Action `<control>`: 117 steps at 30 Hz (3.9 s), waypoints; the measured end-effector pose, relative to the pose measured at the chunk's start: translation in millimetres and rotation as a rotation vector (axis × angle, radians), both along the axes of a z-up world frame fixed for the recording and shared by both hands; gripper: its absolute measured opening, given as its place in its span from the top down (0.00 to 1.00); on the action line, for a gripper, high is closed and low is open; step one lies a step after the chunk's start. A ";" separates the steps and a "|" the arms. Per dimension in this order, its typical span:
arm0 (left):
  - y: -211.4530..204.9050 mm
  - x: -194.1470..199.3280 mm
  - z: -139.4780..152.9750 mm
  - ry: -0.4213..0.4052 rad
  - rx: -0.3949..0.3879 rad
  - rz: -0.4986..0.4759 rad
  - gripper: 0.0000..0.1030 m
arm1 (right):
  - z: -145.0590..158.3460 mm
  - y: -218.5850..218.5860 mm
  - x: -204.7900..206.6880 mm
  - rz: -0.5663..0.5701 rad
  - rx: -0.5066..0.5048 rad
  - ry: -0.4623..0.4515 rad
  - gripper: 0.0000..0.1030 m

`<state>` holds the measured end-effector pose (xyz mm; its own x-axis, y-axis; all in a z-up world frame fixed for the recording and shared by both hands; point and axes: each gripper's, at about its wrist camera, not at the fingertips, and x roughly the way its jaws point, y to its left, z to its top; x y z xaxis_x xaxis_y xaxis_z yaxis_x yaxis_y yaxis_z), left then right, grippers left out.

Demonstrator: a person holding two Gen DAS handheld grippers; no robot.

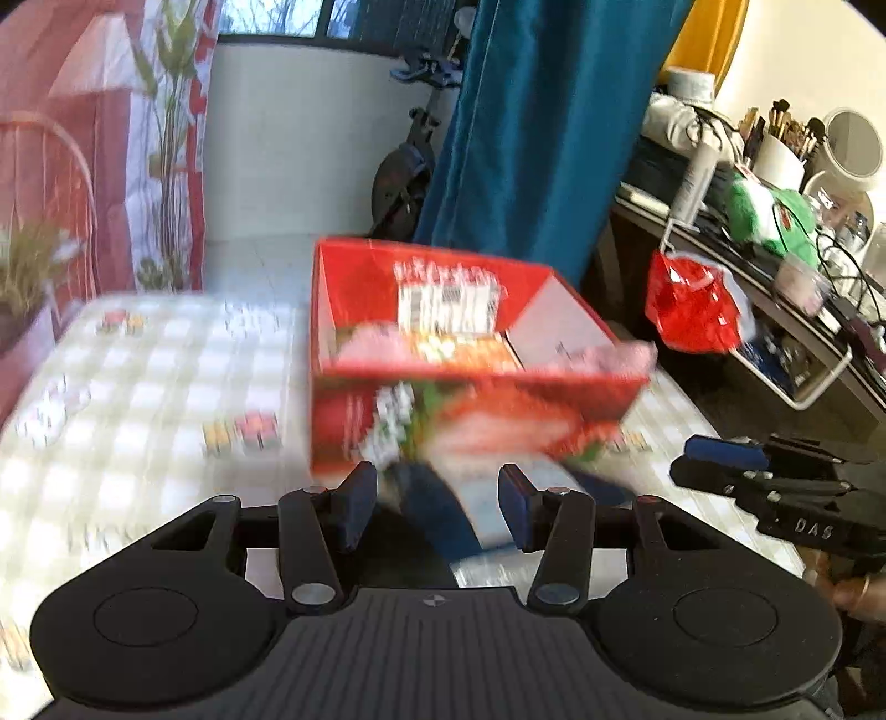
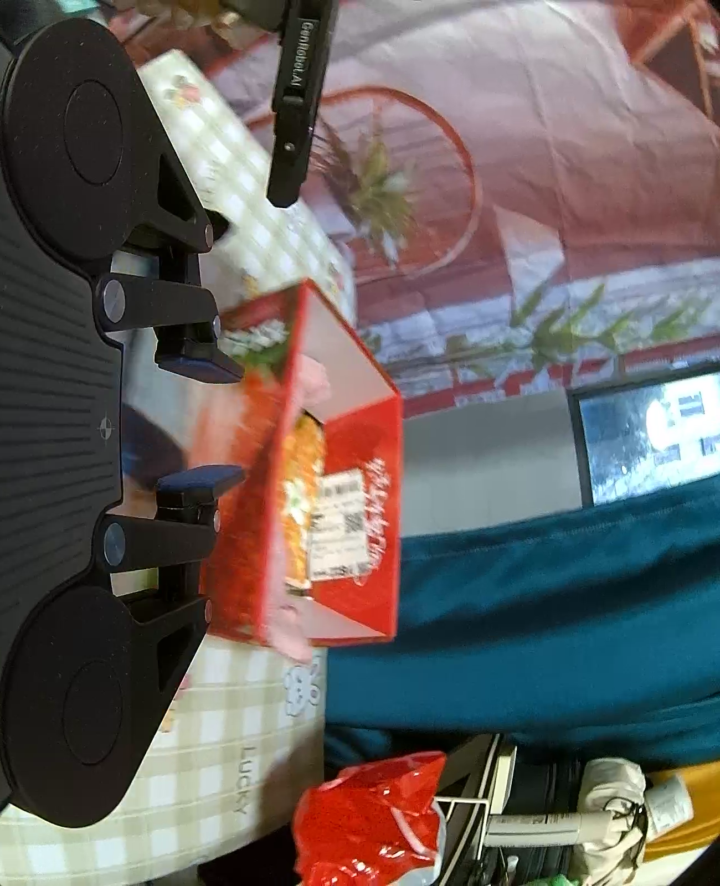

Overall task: Organize soft objects
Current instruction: 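Move both grippers down and close them on the black cloth, then lift the black cloth and carry it toward the red box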

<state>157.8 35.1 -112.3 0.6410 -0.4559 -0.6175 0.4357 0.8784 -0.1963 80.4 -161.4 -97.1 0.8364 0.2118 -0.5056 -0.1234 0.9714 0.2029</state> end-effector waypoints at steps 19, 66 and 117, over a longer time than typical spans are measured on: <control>-10.3 -34.1 -70.8 0.149 -0.009 -0.028 0.51 | -65.0 30.6 -47.2 0.130 0.005 0.259 0.68; 24.9 -15.7 -65.4 0.146 -0.043 0.129 0.51 | -51.8 82.4 -2.8 0.397 -0.132 0.264 0.95; 13.1 -12.9 -89.8 0.088 -0.044 0.107 0.87 | -46.1 0.8 -49.8 0.021 -0.096 0.019 0.74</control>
<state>145.0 48.1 -202.1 0.6313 -0.4163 -0.6543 0.3197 0.9084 -0.2695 30.5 -160.5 -143.1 0.8225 0.1789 -0.5398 -0.1407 0.9837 0.1116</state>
